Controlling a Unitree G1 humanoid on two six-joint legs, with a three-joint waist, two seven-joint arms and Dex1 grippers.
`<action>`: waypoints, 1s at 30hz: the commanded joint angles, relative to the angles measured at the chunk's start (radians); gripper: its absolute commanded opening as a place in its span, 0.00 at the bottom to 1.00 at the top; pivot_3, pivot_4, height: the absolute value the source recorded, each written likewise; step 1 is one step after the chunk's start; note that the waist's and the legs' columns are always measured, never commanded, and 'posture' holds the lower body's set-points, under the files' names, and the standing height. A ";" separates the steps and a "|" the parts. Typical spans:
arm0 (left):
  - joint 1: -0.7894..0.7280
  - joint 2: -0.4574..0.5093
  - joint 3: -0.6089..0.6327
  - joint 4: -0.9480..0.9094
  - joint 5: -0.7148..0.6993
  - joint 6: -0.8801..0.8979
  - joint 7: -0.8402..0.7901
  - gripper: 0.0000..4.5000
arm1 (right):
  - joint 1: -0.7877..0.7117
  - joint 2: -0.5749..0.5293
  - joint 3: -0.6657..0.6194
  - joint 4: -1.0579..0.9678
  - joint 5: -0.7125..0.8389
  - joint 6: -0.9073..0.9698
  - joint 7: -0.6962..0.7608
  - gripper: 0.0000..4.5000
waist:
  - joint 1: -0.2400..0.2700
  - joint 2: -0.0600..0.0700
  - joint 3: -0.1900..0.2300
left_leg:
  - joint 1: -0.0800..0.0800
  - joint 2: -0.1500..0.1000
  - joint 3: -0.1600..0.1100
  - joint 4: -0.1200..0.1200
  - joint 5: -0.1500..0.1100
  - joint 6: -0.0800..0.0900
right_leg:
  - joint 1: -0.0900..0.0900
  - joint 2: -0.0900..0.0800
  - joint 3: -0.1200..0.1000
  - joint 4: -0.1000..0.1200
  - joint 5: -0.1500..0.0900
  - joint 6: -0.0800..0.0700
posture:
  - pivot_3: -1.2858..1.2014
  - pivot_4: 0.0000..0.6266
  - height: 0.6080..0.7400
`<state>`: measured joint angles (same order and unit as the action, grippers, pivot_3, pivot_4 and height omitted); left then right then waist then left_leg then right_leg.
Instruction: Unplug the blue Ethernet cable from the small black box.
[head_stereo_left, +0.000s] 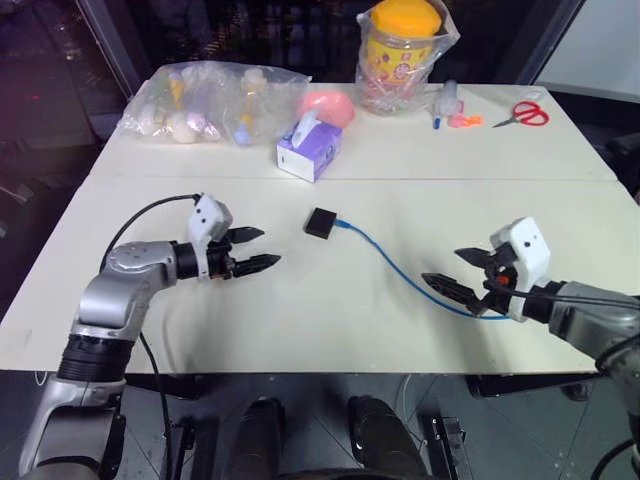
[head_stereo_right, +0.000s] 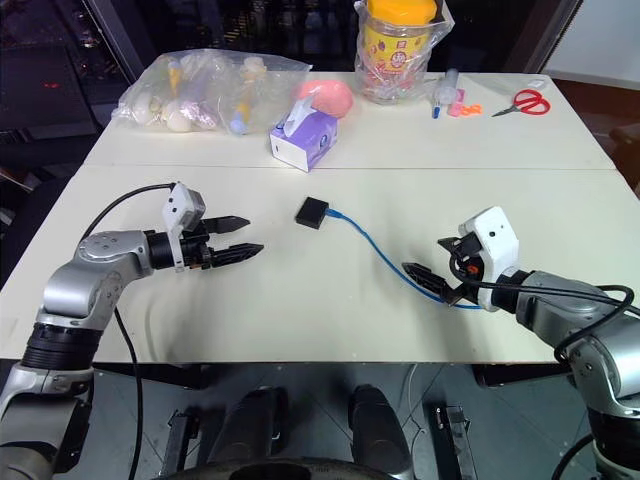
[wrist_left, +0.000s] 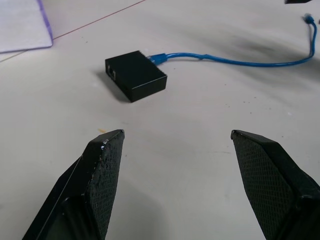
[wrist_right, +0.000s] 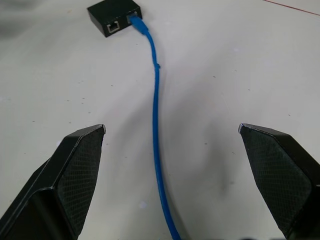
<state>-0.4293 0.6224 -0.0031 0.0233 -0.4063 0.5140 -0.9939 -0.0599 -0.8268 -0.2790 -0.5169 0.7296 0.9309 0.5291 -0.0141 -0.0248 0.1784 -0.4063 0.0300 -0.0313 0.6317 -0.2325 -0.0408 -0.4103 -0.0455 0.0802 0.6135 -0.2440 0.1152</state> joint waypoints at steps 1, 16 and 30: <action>-0.034 -0.017 0.043 0.008 -0.028 0.003 0.024 0.78 | -0.017 0.002 0.003 -0.026 -0.009 -0.016 0.005 1.00 | 0.000 0.000 0.000 | 0.000 0.000 0.000 0.000 0.000 0.000 | 0.000 0.000 0.000 0.000 0.000 0.000 | 0.52 0.24 1.00; -0.085 -0.022 0.010 0.048 -0.003 -0.007 0.005 0.78 | -0.045 0.040 0.044 -0.007 -0.049 -0.040 0.000 1.00 | 0.000 0.000 0.000 | 0.000 0.000 0.000 0.001 0.000 0.000 | 0.000 0.000 0.000 0.000 0.000 0.000 | 0.52 0.24 1.00; -0.315 0.163 -0.058 0.229 0.049 -0.052 -0.293 0.78 | -0.596 0.176 0.454 0.563 -0.342 -0.239 0.194 1.00 | -0.030 0.000 0.001 | 0.000 0.001 0.001 -0.001 0.000 0.000 | -0.002 0.002 0.000 0.002 0.001 0.000 | 0.52 0.24 1.00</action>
<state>-0.7082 0.7625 -0.0643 0.2570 -0.3701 0.4843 -1.2469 -0.5963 -0.6717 0.1413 -0.0288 0.4358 0.7481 0.6863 -0.0442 -0.0250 0.1795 -0.4062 0.0307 -0.0307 0.6313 -0.2323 -0.0409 -0.4125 -0.0438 0.0802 0.6162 -0.2433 0.1155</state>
